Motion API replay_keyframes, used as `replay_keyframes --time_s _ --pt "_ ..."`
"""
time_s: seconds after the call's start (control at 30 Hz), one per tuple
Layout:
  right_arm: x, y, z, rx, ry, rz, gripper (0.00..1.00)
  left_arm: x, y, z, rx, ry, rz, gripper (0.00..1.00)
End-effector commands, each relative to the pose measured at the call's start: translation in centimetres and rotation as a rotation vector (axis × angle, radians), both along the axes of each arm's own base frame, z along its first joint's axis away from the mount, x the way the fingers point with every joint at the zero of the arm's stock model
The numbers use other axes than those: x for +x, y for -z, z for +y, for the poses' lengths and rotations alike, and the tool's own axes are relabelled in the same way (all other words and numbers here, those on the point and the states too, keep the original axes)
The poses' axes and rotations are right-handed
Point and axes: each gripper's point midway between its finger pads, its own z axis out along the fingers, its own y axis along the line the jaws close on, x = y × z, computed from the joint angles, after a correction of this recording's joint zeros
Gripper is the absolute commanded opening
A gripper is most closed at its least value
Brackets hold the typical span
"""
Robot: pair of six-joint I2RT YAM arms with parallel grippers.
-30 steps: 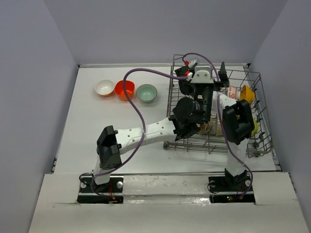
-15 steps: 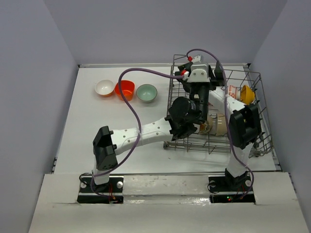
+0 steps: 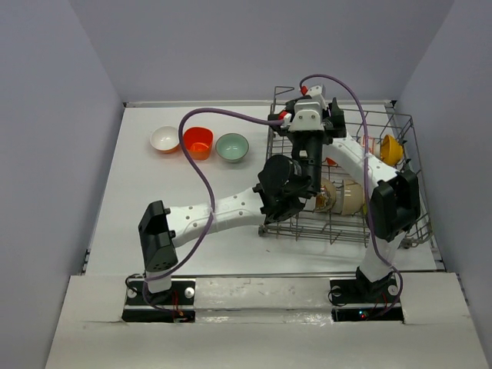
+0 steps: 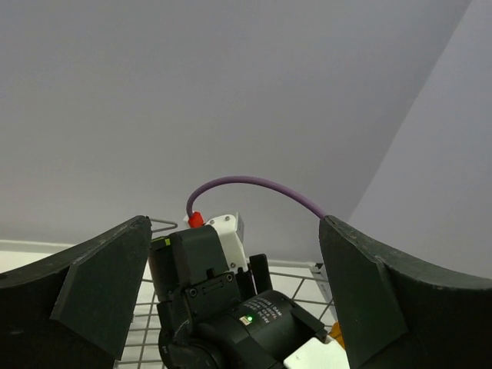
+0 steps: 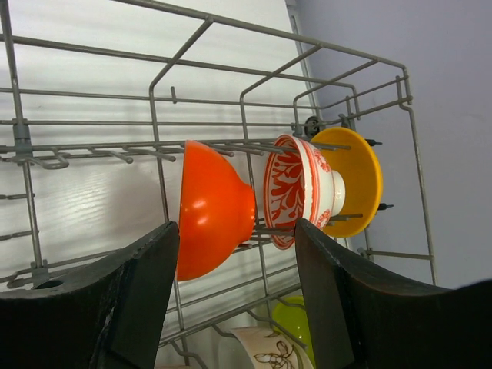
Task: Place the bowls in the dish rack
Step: Insert the bowl into the dish rack, then pick up the bowl from the corner of the board.
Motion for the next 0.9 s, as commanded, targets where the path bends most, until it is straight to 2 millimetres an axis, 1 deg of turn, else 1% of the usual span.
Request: replay_keyframes --time_s 0.0,0.03,0.17,0.2,0.33,0.43,0.47,0.5,0.57,0.6,0.63,0.67,0.7,0.73,0.77,0.8,0.83,0.87 --pt "-0.3 -2.5 1.0 0.092 -0.032 -0.058 0.67 -1.1 -2.8 3.6 -0.098 -0.023 -0.012 0.99" --pt "-0.4 -2.6 1.1 0.098 -0.036 -0.058 0.67 -1.2 -2.7 3.7 -0.096 -0.024 -0.009 0.99" --pt "-0.7 -2.4 1.3 0.118 -0.056 -0.046 0.68 -1.4 -2.8 5.0 -0.098 -0.042 0.006 0.99" --pt "-0.8 -2.4 1.3 0.12 -0.059 -0.043 0.68 -1.4 -2.4 5.1 -0.086 -0.046 0.012 0.99" --pt "-1.2 -2.5 1.6 0.152 -0.08 -0.036 0.68 -1.7 -2.2 6.6 -0.092 -0.059 0.037 0.99" --pt "-1.7 -3.0 2.2 0.203 -0.116 -0.032 0.68 -2.1 -2.0 8.5 -0.1 -0.069 0.058 0.99" --pt "-1.8 -2.9 2.6 0.231 -0.132 -0.027 0.68 -2.4 -2.6 9.8 -0.129 -0.07 0.062 0.99" --pt "-2.2 -3.4 2.7 0.252 -0.139 -0.032 0.68 -2.5 -1.9 10.0 -0.109 -0.07 0.071 0.99" --pt "-2.7 -3.9 2.7 0.275 -0.148 -0.033 0.68 -2.9 -1.7 11.2 -0.105 -0.068 0.086 0.99" --pt "-2.7 -3.8 2.9 0.285 -0.153 -0.031 0.69 -3.1 -1.9 11.6 -0.118 -0.063 0.084 0.99" --pt "-3.2 -4.2 2.9 0.301 -0.16 -0.033 0.68 -3.2 -1.6 11.6 -0.082 -0.06 0.094 0.99" --pt "-3.4 -4.3 3.1 0.317 -0.171 -0.031 0.69 -3.4 -1.8 12.0 -0.073 -0.053 0.096 0.99" --pt "-3.6 -4.2 3.8 0.351 -0.202 -0.018 0.69 -3.6 -1.8 12.1 -0.068 -0.045 0.103 0.99" --pt "-4.1 -4.8 4.0 0.379 -0.218 -0.023 0.69 -3.7 -1.2 12.0 -0.021 -0.047 0.122 0.99" --pt "-4.4 -4.9 4.3 0.401 -0.234 -0.019 0.69 -3.9 -1.2 12.8 -0.015 -0.06 0.139 0.99" --pt "-4.8 -5.2 5.0 0.44 -0.27 -0.011 0.7 -4.2 -0.5 12.7 0.026 -0.06 0.158 0.99" --pt "-5.1 -5.4 5.3 0.463 -0.289 -0.009 0.7 -4.5 -0.5 13.2 0.011 -0.063 0.167 0.99" --pt "-5.6 -6.2 5.7 0.499 -0.313 -0.023 0.7 -4.8 -0.3 14.5 0.014 -0.084 0.19 0.99"
